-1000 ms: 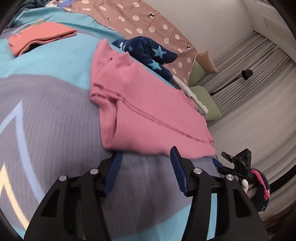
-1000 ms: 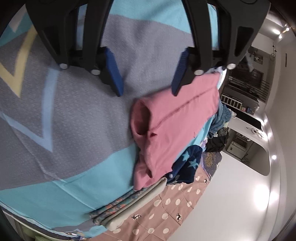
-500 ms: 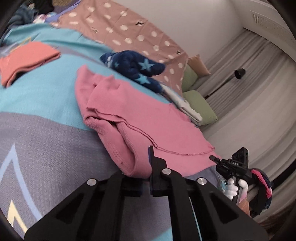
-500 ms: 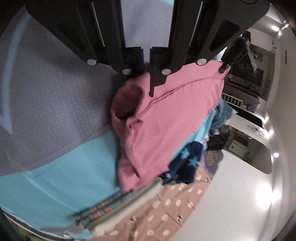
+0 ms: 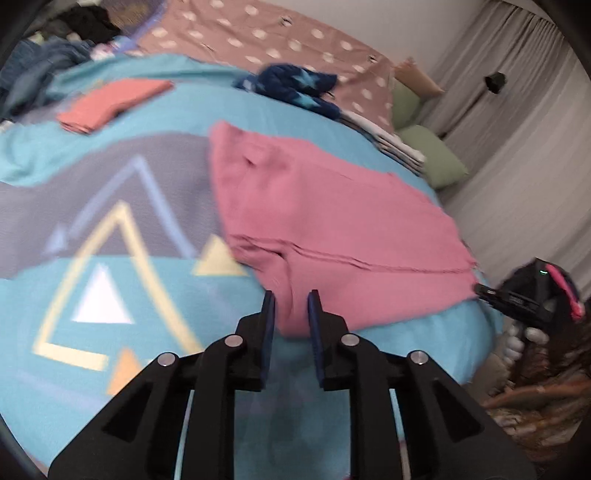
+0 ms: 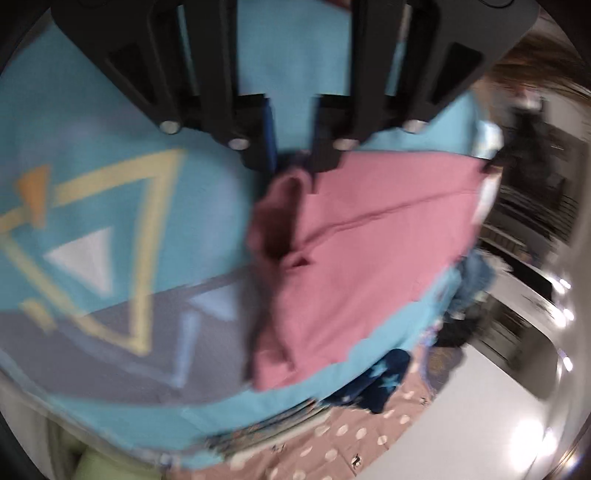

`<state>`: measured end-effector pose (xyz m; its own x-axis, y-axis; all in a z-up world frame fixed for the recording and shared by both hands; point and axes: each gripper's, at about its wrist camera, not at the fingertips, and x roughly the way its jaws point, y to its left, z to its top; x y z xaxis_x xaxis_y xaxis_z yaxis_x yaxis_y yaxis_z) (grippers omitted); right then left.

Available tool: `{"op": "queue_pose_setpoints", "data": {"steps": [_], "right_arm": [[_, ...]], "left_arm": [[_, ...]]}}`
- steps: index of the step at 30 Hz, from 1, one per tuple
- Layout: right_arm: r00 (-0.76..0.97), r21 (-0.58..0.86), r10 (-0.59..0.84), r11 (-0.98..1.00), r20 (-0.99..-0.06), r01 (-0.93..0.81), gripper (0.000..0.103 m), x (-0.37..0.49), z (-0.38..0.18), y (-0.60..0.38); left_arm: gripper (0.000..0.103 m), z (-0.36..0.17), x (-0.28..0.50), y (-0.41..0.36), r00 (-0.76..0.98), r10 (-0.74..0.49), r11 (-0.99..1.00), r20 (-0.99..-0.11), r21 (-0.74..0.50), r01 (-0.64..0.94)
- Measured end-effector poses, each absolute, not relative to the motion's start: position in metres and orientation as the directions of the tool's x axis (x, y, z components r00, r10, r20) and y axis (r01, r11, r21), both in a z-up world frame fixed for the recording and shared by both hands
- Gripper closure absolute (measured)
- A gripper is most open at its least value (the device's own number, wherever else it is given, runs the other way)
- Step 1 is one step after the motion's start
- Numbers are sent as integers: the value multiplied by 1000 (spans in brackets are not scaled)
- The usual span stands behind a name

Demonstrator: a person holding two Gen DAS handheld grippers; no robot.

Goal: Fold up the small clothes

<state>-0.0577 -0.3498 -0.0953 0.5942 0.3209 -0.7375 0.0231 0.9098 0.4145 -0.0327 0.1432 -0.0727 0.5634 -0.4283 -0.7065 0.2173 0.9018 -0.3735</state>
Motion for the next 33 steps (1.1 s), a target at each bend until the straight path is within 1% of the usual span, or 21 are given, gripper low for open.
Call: {"op": "queue_pose_setpoints", "data": {"steps": [1,2,4,5,7,8,9,10,12,14,16,19,22,27,30,32,33], "right_arm": [[610,385,289,923,-737,27,75,-59,-91,-350],[635,312,232,950,-737,16,72,-57,-84,-344],[656,179,143,984,-741,-12,65,-55,-78,-330],[674,78,85,996,-734,-41,62,-55,-75,-317],[697,-48,26,995,-716,-87,48,-54,-74,-303],[704,-102,11,988,-710,-118,46,-52,-75,-295],[704,-124,8,983,-710,-137,44,-50,-78,-292],[700,-140,7,978,-715,-152,44,-50,-80,-289],[684,-172,-7,970,-730,-173,43,-44,-89,-285],[679,-218,-31,957,-733,-191,39,-41,-95,-282],[684,-251,-46,946,-728,-204,35,-43,-97,-281],[695,-298,-68,930,-716,-216,33,-29,-96,-276],[717,-359,-99,907,-690,-219,32,-18,-94,-271],[762,-469,-128,848,-635,-248,31,-15,-91,-260],[779,-507,-108,812,-618,-289,30,-25,-93,-261],[786,-506,-82,804,-613,-311,36,-31,-94,-265],[780,-495,-72,808,-621,-319,48,-31,-95,-267]], "left_arm": [[80,-67,-35,143,605,-364,931,-708,-303,206],[78,-64,-34,142,620,-342,939,-706,-272,209],[66,-61,-32,132,633,-324,946,-703,-219,241],[63,-62,-30,127,635,-319,946,-704,-200,254],[62,-64,-25,115,631,-311,946,-710,-171,274],[62,-65,-24,112,627,-312,945,-714,-166,281],[60,-67,-24,107,624,-312,944,-716,-158,290],[55,-67,-24,104,625,-307,944,-718,-147,295],[51,-68,-24,96,627,-282,946,-726,-101,309],[50,-71,-23,87,624,-256,944,-739,-52,326],[45,-76,-20,77,626,-201,942,-753,27,334],[45,-82,-10,70,628,-163,936,-761,82,342],[45,-81,2,67,635,-155,940,-756,85,331],[45,-76,8,69,640,-174,943,-749,61,328],[43,-77,7,84,625,-214,948,-750,-5,319],[43,-78,9,95,620,-239,953,-747,-58,297],[43,-79,13,103,614,-260,955,-745,-105,278]]}}
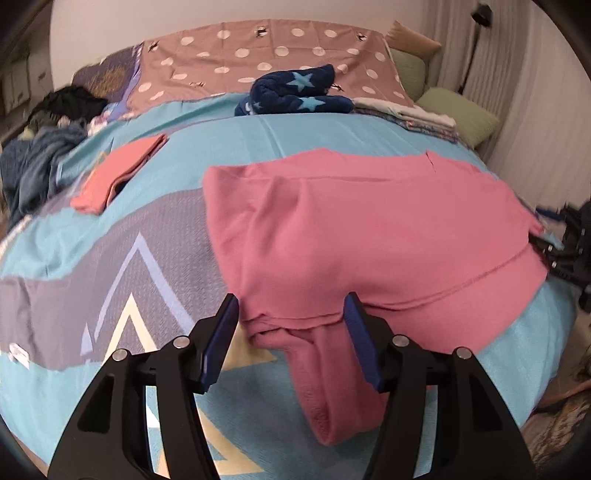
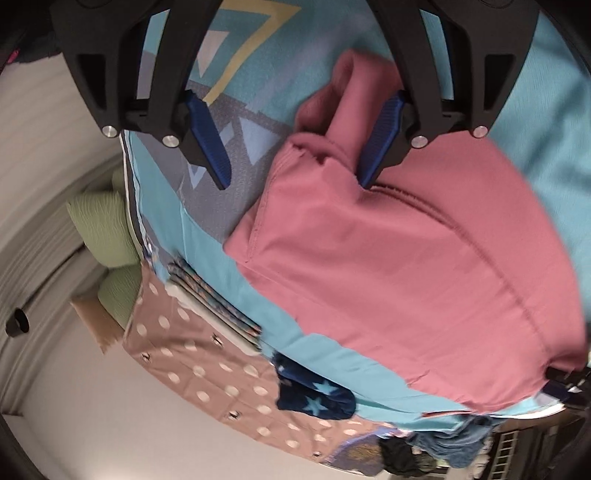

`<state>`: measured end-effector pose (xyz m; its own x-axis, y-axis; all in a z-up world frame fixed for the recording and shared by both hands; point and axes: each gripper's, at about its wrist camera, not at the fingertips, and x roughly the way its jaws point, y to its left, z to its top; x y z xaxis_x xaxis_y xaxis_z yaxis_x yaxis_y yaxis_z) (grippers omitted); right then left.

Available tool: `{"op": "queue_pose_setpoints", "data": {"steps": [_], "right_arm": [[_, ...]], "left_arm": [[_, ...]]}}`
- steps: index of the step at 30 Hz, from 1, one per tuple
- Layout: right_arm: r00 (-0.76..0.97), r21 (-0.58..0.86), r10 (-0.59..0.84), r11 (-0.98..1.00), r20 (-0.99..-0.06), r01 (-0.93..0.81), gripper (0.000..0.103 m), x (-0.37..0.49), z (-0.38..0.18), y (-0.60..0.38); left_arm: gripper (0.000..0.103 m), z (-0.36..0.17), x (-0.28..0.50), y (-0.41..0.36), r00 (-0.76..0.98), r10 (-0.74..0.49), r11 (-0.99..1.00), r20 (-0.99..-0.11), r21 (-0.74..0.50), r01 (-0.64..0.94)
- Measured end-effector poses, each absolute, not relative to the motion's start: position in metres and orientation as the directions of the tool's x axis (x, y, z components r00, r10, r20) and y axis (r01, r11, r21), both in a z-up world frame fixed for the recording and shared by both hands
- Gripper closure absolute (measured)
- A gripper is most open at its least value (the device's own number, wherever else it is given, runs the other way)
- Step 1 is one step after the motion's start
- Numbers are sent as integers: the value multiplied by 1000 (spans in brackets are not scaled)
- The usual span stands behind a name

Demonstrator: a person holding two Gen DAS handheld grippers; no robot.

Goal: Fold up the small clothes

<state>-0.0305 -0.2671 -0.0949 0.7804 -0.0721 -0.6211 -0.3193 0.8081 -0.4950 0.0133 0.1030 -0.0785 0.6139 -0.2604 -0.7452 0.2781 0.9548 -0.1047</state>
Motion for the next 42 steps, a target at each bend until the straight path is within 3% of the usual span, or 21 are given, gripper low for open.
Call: {"op": "queue_pose_setpoints", "data": {"steps": [1,3,4,6,7,8,9,10,16,23,24,25,26,27,28,34,42], "right_arm": [[774,-481,-62,814,-630,-326,64,-30,-95,-268],[755,-416,-15,841,-656,-345,80,-24,-92,-271],[751,-395,-4,853,-661,-342,82,-23,-90,-272],[743,-337,38,875,-668,-348,82,-23,-84,-276],[736,-297,67,887,-674,-353,77,-23,-81,-279],[726,-237,103,906,-680,-351,71,-25,-77,-285],[720,-191,127,920,-683,-343,52,-26,-73,-291],[713,-111,167,939,-681,-326,47,-27,-68,-302],[658,239,311,950,-686,-200,47,-17,-68,-350],[601,478,463,866,-651,-149,49,-5,-78,-366],[593,485,467,863,-656,-143,50,-3,-79,-365],[577,494,471,860,-667,-131,60,-1,-83,-364],[566,502,478,855,-672,-126,70,1,-85,-363],[557,512,483,851,-675,-117,92,2,-86,-363],[567,516,480,850,-669,-110,98,1,-85,-365],[632,611,566,771,-530,-179,99,-6,-50,-378],[655,652,607,725,-451,-222,99,29,-13,-380]], "left_arm": [[43,-80,16,107,610,-280,953,-741,-138,269],[43,-81,25,118,598,-340,940,-726,-238,246],[43,-82,28,122,593,-366,931,-718,-278,238],[43,-83,32,127,586,-406,913,-701,-340,226],[43,-83,33,128,584,-420,906,-695,-358,225],[43,-83,32,129,584,-431,900,-688,-373,226],[43,-83,32,130,584,-437,897,-684,-379,227],[43,-83,32,131,584,-442,894,-681,-385,229],[53,-84,31,135,573,-468,881,-673,-410,238],[53,-87,32,143,570,-485,868,-663,-444,223],[57,-89,33,141,565,-488,866,-665,-447,223],[73,-91,34,139,561,-490,866,-668,-446,226],[84,-92,35,139,558,-490,867,-669,-443,229],[92,-90,34,138,556,-499,862,-664,-449,236],[92,-87,32,139,563,-507,856,-653,-456,242],[93,-51,26,138,604,-553,826,-575,-472,308],[94,-7,60,137,646,-589,791,-485,-509,338]]}}
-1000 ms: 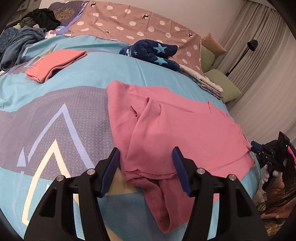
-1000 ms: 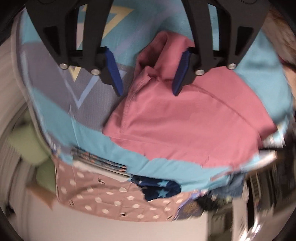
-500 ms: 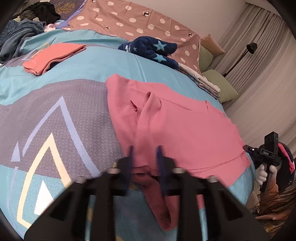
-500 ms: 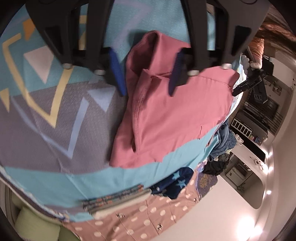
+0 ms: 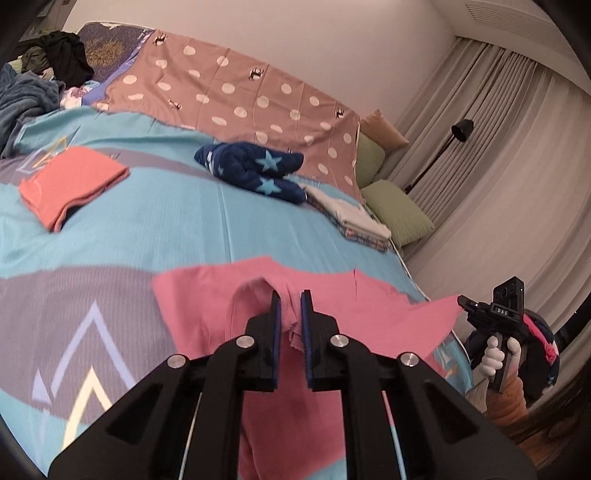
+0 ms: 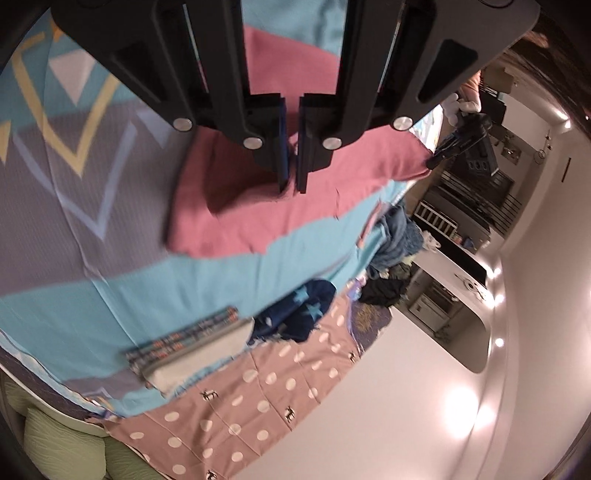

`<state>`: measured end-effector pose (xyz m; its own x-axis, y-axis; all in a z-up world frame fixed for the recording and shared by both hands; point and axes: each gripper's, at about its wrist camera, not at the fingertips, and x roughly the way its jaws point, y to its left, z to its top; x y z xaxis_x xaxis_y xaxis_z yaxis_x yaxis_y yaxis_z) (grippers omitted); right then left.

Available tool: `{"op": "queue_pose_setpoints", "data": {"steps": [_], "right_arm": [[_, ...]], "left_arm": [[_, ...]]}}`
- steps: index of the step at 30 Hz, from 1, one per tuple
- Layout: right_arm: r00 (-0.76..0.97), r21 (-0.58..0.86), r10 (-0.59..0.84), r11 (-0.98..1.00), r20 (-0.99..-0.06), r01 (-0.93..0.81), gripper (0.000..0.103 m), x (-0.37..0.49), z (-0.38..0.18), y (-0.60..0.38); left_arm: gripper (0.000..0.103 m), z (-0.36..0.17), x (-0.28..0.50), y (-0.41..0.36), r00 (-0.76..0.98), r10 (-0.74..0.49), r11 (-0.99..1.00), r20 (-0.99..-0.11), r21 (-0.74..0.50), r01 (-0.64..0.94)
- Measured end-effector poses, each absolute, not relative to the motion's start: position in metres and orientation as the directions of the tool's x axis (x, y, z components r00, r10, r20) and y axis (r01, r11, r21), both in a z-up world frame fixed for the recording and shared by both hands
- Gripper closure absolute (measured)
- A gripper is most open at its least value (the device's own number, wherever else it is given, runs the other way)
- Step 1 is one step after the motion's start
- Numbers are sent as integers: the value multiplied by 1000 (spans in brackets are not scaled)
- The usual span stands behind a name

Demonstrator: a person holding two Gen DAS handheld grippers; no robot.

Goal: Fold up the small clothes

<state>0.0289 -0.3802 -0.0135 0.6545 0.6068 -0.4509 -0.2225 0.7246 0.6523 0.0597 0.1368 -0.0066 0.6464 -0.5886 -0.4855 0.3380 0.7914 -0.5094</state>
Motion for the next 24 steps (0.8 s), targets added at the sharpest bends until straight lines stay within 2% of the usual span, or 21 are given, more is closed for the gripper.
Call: {"op": "queue_pose_setpoints", "data": {"steps": [4,6,8,9,10,13,16,17,20,22,24], "right_arm": [[695,637,563,746,-448,-193,99,66,1,-382],[722,596,477,795,-500,-113,99,93,-1,-382],[735,555,406,830,-542,-50,92,115,-11,-380],[737,524,365,852,-568,-18,85,124,-17,-380],[731,493,328,870,-598,14,76,133,-25,-379],[701,498,346,867,-624,16,72,139,-42,-379],[663,467,345,884,-664,8,61,139,-59,-382],[655,463,344,887,-673,9,60,140,-62,-383],[628,480,367,877,-686,13,56,146,-69,-385],[609,497,393,868,-689,4,49,156,-74,-383],[591,498,404,867,-698,-3,49,165,-77,-378]], "left_arm": [[93,4,104,134,675,-544,816,-498,-502,287],[90,-2,137,132,691,-488,849,-533,-473,234],[78,-14,165,132,708,-411,892,-574,-414,183],[70,-24,180,135,712,-376,906,-593,-395,150],[67,-32,188,139,707,-361,909,-608,-400,120],[62,-47,192,151,684,-388,889,-618,-446,102],[52,-63,190,152,639,-386,902,-665,-416,112],[51,-68,191,151,618,-395,901,-680,-417,116],[51,-82,193,145,554,-440,887,-707,-439,145],[50,-90,196,137,522,-457,882,-720,-443,162],[50,-93,200,132,522,-446,889,-728,-427,165]]}}
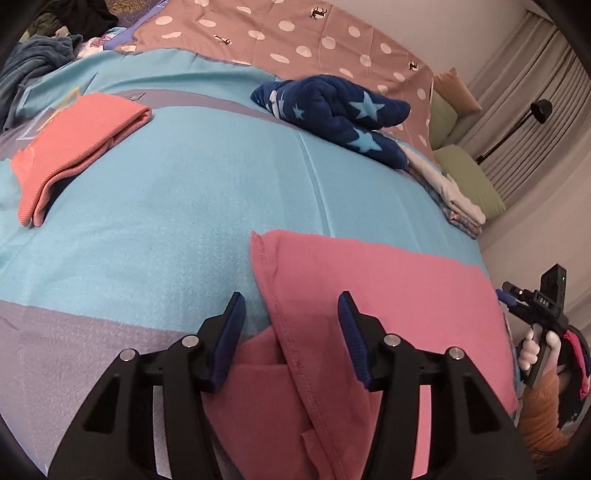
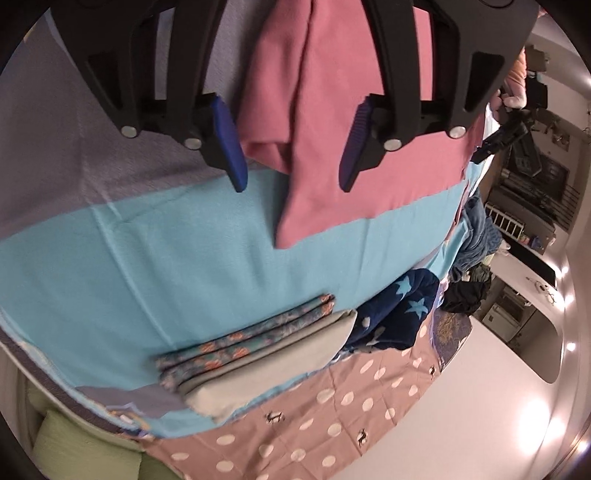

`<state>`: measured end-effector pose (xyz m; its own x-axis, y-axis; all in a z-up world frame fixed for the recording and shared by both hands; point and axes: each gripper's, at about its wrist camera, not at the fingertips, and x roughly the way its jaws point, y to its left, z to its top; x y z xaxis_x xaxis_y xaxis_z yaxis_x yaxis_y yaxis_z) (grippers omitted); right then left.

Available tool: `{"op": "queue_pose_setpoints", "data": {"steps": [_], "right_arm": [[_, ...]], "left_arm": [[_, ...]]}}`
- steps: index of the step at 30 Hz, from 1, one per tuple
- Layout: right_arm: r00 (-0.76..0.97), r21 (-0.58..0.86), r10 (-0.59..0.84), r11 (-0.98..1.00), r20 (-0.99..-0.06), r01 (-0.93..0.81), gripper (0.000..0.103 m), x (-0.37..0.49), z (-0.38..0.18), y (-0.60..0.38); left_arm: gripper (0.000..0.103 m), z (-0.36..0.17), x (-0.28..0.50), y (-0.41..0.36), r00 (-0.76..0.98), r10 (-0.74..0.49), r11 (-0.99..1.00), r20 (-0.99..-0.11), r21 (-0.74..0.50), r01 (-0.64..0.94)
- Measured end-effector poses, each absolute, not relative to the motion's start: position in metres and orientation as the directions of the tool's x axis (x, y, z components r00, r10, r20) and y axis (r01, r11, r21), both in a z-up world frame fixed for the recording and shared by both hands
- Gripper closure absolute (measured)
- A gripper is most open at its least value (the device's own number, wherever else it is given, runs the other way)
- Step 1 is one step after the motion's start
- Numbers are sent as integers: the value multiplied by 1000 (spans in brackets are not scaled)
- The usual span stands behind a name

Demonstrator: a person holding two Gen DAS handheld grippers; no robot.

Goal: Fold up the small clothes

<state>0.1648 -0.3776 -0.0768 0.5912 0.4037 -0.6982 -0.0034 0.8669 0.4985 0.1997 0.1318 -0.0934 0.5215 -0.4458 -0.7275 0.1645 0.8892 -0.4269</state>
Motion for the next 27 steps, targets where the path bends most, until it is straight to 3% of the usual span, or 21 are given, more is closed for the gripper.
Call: {"op": "queue_pose_setpoints", "data": {"steps": [2,3,4,5,6,7,10,11,14,15,17,18,19,27], "right_arm": [[563,496,421,868,-711,-22,49,177,-81,-369],[552,495,427,869,-717,-29,49,181,-83,-366],[539,492,433,870,-723,-38,54,187,-84,-364],[532,487,435,872,-726,-48,72,192,-85,-360],[532,488,438,871,-725,-53,100,194,-84,-359],[551,494,432,869,-714,-41,101,194,-80,-360],[658,501,410,864,-632,-57,101,173,-53,-367],[665,480,390,876,-638,-53,101,171,-50,-367],[626,446,358,895,-693,-19,98,176,-62,-369],[622,444,343,896,-704,7,93,175,-66,-371],[637,463,339,886,-692,32,72,169,-69,-375],[651,467,333,884,-682,37,62,163,-68,-376],[661,468,332,883,-673,33,62,155,-67,-378],[675,456,358,889,-645,-37,62,71,-57,-382]], "left_arm": [[56,-92,204,130,523,-460,883,-718,-434,181],[95,-92,208,129,514,-485,870,-708,-450,201],[100,-92,210,128,503,-504,860,-702,-463,216],[100,-89,212,128,510,-506,858,-695,-466,216],[100,-84,210,128,535,-499,861,-682,-461,215],[100,-78,206,129,554,-501,859,-665,-462,222],[100,-61,192,133,644,-436,895,-628,-379,236],[100,-61,194,133,659,-393,916,-641,-335,221],[94,-76,204,141,616,-389,914,-685,-371,164],[93,-80,202,142,608,-394,910,-690,-387,151],[87,-81,194,142,607,-409,903,-681,-399,161],[73,-80,186,141,606,-416,900,-678,-401,169],[63,-79,181,140,607,-417,901,-677,-398,175],[59,-66,111,141,642,-449,884,-622,-417,214]]}}
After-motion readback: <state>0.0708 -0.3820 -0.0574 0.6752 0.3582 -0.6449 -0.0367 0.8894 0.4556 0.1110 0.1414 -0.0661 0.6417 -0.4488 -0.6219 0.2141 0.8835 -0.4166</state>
